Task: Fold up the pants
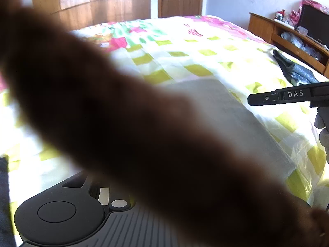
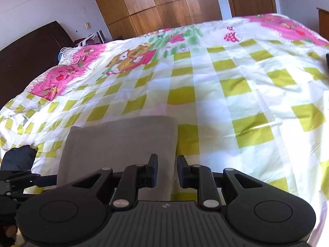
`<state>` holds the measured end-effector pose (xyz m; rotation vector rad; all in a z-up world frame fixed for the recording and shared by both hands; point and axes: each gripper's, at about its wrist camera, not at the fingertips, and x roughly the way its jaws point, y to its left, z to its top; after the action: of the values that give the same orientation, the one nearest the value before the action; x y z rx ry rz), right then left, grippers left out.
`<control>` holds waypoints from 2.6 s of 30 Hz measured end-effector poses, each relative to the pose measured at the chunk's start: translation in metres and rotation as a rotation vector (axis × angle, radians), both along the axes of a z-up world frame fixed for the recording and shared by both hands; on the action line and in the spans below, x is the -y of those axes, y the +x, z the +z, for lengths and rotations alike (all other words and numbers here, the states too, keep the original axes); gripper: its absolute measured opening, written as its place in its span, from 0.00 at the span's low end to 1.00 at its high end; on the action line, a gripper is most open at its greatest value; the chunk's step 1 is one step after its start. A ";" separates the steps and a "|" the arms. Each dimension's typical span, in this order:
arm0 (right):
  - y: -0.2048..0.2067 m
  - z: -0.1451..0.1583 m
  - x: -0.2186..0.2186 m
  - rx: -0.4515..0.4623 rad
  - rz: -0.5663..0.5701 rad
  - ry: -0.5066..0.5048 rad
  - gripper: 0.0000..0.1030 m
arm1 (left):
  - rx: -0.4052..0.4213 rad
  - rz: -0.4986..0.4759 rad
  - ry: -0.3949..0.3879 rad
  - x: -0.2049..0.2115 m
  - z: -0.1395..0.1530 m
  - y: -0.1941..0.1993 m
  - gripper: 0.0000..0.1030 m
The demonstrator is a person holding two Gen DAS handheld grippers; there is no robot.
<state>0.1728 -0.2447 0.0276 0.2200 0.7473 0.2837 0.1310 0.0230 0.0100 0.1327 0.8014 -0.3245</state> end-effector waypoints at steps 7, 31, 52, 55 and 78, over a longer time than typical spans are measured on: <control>-0.029 -0.009 -0.065 -0.008 0.274 0.078 0.36 | 0.135 0.057 0.014 0.005 0.028 0.038 0.36; -0.102 -0.021 -0.092 -0.030 0.374 0.042 0.36 | -0.023 0.175 0.155 -0.005 -0.009 0.005 0.39; -0.116 -0.021 -0.087 -0.043 0.172 -0.187 0.36 | 0.008 0.096 0.049 0.006 -0.003 -0.069 0.39; -0.109 -0.024 -0.090 -0.045 0.183 -0.198 0.36 | -0.006 0.097 0.039 0.004 -0.008 -0.063 0.39; -0.089 -0.016 -0.103 -0.074 0.193 -0.111 0.36 | -0.028 0.169 -0.044 -0.028 -0.018 -0.036 0.49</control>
<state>0.0835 -0.1416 0.0120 0.0529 0.8563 0.4177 0.0946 0.0507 -0.0083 0.0192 0.8264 -0.1846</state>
